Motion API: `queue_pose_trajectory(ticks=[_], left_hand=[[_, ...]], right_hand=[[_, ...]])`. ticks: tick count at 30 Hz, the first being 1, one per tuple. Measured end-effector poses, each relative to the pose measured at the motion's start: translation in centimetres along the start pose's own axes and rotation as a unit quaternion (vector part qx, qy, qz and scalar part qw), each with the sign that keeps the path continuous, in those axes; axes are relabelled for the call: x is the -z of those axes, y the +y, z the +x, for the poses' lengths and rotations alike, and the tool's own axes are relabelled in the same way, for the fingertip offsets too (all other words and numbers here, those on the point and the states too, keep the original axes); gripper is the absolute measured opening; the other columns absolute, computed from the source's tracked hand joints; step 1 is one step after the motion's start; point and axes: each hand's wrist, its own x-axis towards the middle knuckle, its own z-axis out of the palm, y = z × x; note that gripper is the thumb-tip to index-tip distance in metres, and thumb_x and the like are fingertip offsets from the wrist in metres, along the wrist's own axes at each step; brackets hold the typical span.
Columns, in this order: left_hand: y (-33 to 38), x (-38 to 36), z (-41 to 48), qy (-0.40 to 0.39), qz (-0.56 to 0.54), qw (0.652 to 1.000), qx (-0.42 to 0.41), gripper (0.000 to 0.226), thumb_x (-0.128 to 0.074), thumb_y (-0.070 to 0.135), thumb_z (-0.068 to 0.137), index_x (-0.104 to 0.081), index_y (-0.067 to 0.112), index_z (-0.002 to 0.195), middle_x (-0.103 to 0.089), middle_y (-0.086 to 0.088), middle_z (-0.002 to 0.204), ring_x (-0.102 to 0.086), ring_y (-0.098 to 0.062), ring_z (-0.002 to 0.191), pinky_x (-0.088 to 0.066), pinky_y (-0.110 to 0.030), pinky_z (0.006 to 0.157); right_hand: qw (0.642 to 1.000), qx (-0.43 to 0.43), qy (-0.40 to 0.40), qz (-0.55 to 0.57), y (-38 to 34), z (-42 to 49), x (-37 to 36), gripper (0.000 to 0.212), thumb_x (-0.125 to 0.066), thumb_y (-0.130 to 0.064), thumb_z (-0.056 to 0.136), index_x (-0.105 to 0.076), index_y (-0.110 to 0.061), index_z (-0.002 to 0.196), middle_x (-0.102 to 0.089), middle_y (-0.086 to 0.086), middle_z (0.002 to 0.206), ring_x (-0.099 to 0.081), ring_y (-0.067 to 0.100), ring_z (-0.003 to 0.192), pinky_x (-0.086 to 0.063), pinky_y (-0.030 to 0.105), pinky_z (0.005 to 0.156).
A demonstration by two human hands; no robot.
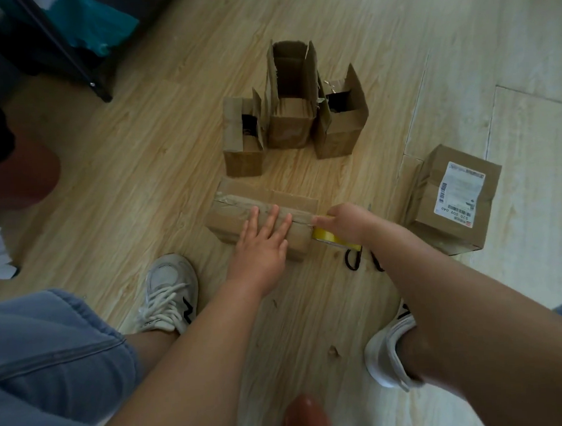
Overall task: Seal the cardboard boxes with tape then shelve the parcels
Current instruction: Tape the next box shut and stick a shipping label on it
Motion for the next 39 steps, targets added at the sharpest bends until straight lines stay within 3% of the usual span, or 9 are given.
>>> queue_pose_trajectory(ticks=[5,10,12,17,20,27,32,36,39], left_hand=[[0.2,0.0,-0.2,0.022,-0.022,0.999,0.009,0.053,-0.022,0.034,0.106,-0.003,0.039,0.155,0.009,0.011,0.165,0.018,-0.019,0.15,0.01,-0.036,0.121],[0.7,1.7,0.8,0.102,-0.027,0.994,0.005,0.047,-0.044,0.033,0.098,-0.045,0.035,0.145,-0.033,0.005,0.156,-0.024,-0.023,0.142,-0.025,-0.04,0.116],[0.1,2.7,1.5,0.135,-0.056,0.989,0.016,0.043,-0.051,0.032,0.098,-0.051,0.029,0.14,-0.041,0.0,0.149,-0.031,-0.021,0.136,-0.03,-0.039,0.114],[-3.2,2.3,1.7,0.09,-0.034,0.985,0.146,0.089,-0.034,0.068,0.094,0.005,0.019,0.158,0.014,-0.007,0.164,0.015,-0.025,0.151,0.006,-0.043,0.121],[-3.8,1.5,1.9,0.039,-0.013,0.986,0.164,0.097,-0.016,0.076,0.09,0.022,0.015,0.153,0.029,-0.011,0.16,0.026,-0.027,0.148,0.011,-0.045,0.122],[-2.6,2.5,2.9,-0.029,0.031,0.979,0.198,0.093,-0.013,0.072,0.093,0.026,0.01,0.15,0.033,-0.016,0.156,0.028,-0.033,0.146,0.009,-0.05,0.121],[-1.5,4.4,2.8,0.01,0.049,0.98,0.194,0.091,-0.034,0.062,0.096,0.007,0.007,0.156,0.014,-0.02,0.162,0.014,-0.035,0.15,0.004,-0.049,0.123],[1.4,5.0,2.4,0.011,0.034,0.997,0.073,0.09,-0.056,0.017,0.091,0.005,0.019,0.157,0.011,-0.006,0.165,0.007,-0.027,0.152,-0.006,-0.046,0.124],[3.1,4.4,2.9,-0.058,0.143,0.988,-0.002,0.11,-0.068,0.016,0.084,0.015,0.024,0.156,0.015,0.0,0.165,0.005,-0.024,0.152,-0.015,-0.048,0.122]], right_hand=[[1.0,0.018,0.011,-0.005,0.7,0.1,-0.3,0.059,-0.045,-0.053,0.102,-0.055,-0.007,0.139,-0.062,0.012,0.129,-0.059,0.029,0.117,-0.049,0.037,0.094],[0.997,0.012,-0.011,-0.074,-0.3,0.1,-0.4,0.048,-0.032,-0.041,0.109,-0.051,-0.01,0.139,-0.059,0.016,0.129,-0.059,0.032,0.116,-0.051,0.039,0.09],[0.995,0.012,-0.018,-0.093,-0.3,0.2,-0.2,0.048,-0.031,-0.041,0.109,-0.051,-0.01,0.14,-0.059,0.016,0.126,-0.06,0.031,0.113,-0.052,0.039,0.089],[0.996,0.001,-0.008,-0.09,-0.3,0.5,-0.6,0.059,-0.032,-0.051,0.106,-0.05,-0.006,0.14,-0.06,0.015,0.127,-0.06,0.03,0.111,-0.047,0.036,0.079],[0.997,0.002,-0.005,-0.079,-0.3,0.5,-0.5,0.058,-0.033,-0.05,0.106,-0.046,-0.007,0.144,-0.058,0.015,0.133,-0.058,0.031,0.117,-0.047,0.037,0.083],[0.997,-0.008,-0.002,-0.072,-0.4,0.6,-0.6,0.058,-0.035,-0.051,0.105,-0.046,-0.009,0.144,-0.058,0.014,0.132,-0.058,0.031,0.116,-0.046,0.036,0.08],[0.999,-0.017,0.013,-0.041,-0.3,0.4,-0.8,0.06,-0.041,-0.053,0.103,-0.051,-0.008,0.14,-0.062,0.014,0.125,-0.062,0.029,0.108,-0.053,0.037,0.082],[1.0,-0.015,0.021,-0.01,0.0,0.2,-1.0,0.055,-0.049,-0.054,0.099,-0.06,-0.009,0.129,-0.066,0.01,0.11,-0.064,0.024,0.091,-0.052,0.033,0.071],[1.0,-0.007,0.016,0.003,0.2,0.1,-1.3,0.053,-0.053,-0.055,0.097,-0.063,-0.011,0.124,-0.066,0.006,0.105,-0.064,0.022,0.09,-0.053,0.033,0.074]])
